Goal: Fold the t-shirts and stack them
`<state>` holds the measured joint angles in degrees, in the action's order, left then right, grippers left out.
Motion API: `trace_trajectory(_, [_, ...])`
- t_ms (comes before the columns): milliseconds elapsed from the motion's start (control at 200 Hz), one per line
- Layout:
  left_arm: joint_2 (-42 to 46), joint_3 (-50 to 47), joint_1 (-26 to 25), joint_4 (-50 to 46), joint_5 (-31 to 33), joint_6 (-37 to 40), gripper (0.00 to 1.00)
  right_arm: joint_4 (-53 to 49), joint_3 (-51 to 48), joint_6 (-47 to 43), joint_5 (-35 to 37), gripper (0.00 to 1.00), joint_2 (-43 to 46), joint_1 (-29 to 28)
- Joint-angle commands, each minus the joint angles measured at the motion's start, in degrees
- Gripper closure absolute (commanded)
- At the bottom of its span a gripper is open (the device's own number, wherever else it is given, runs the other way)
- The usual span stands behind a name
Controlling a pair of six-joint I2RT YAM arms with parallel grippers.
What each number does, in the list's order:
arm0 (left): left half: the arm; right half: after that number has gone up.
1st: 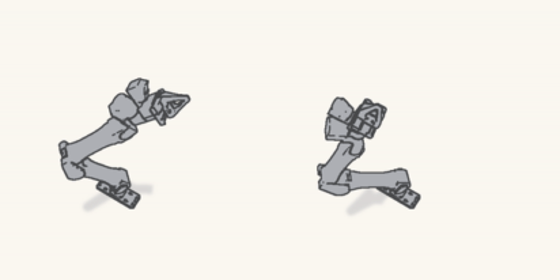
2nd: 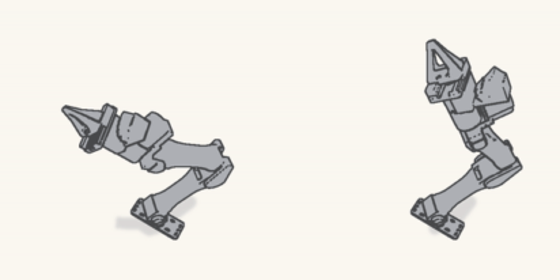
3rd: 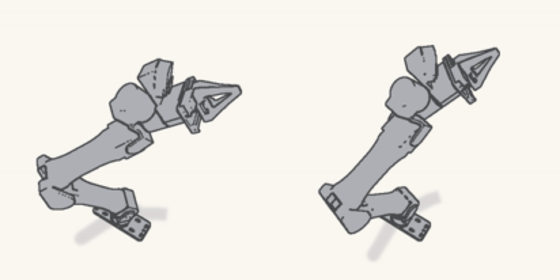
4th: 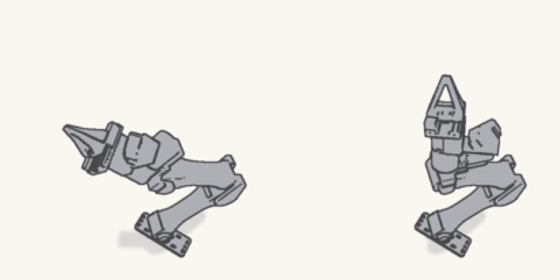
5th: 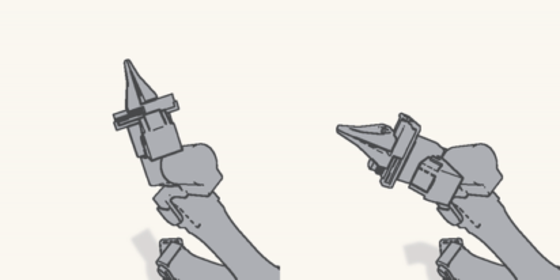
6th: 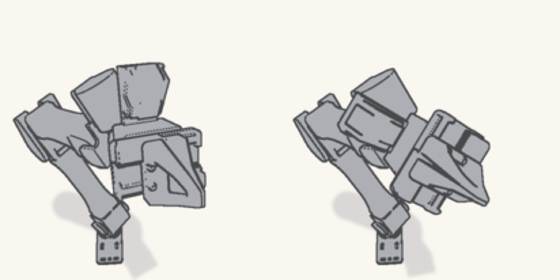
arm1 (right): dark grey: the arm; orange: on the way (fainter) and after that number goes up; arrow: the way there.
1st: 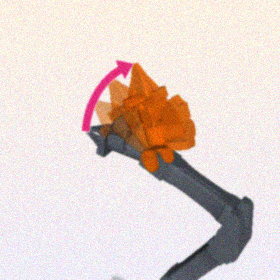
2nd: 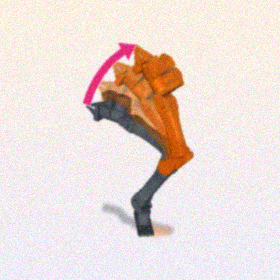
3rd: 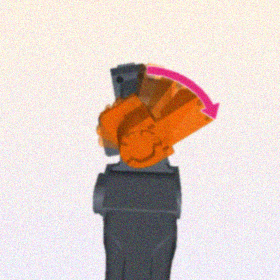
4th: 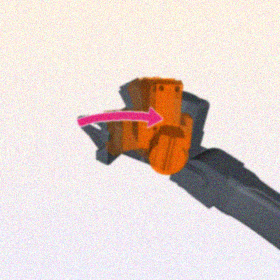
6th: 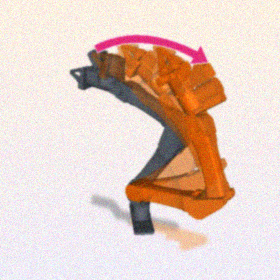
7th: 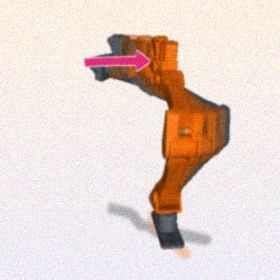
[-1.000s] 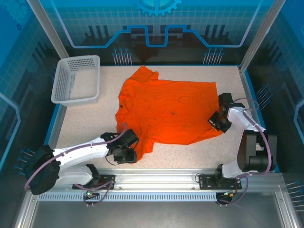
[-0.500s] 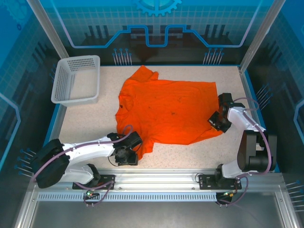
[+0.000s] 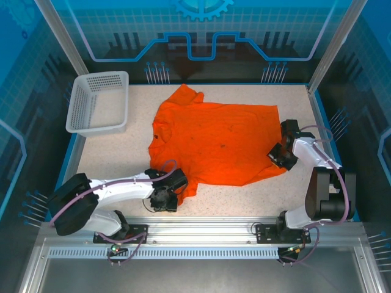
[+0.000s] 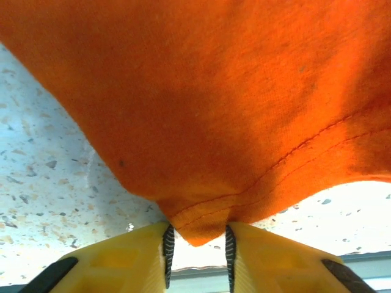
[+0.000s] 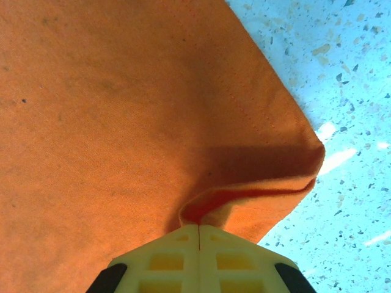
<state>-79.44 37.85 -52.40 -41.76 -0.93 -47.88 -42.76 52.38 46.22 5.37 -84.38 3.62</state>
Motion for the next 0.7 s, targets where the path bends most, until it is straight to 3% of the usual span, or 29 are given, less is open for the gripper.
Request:
trace_trajectory(0, [-1.5,0.7,-0.5,0.7,2.7,0.8,0.74,-0.5,0.8,-0.6,-0.8,1.0,-0.8,-0.9])
trace_trajectory(95, [-1.8,0.4,-0.6,1.2,2.7,0.6,0.82,-0.5,0.8,-0.7,-1.0,1.0,-0.9,-0.9])
trace_trajectory(405, [0.1,1.2,-0.5,0.0,3.3,0.8,0.94,-1.8,0.5,-1.7,-1.8,1.0,1.0,-1.0])
trace_trajectory(545, [4.1,1.5,-0.5,-3.6,3.7,1.1,1.0,-2.6,-3.4,-2.9,-4.1,1.0,5.3,-1.7])
trace_trajectory(695, [10.1,0.5,-0.4,-6.3,3.8,0.8,1.0,-4.7,-8.7,-3.8,-5.1,1.0,11.6,-2.0])
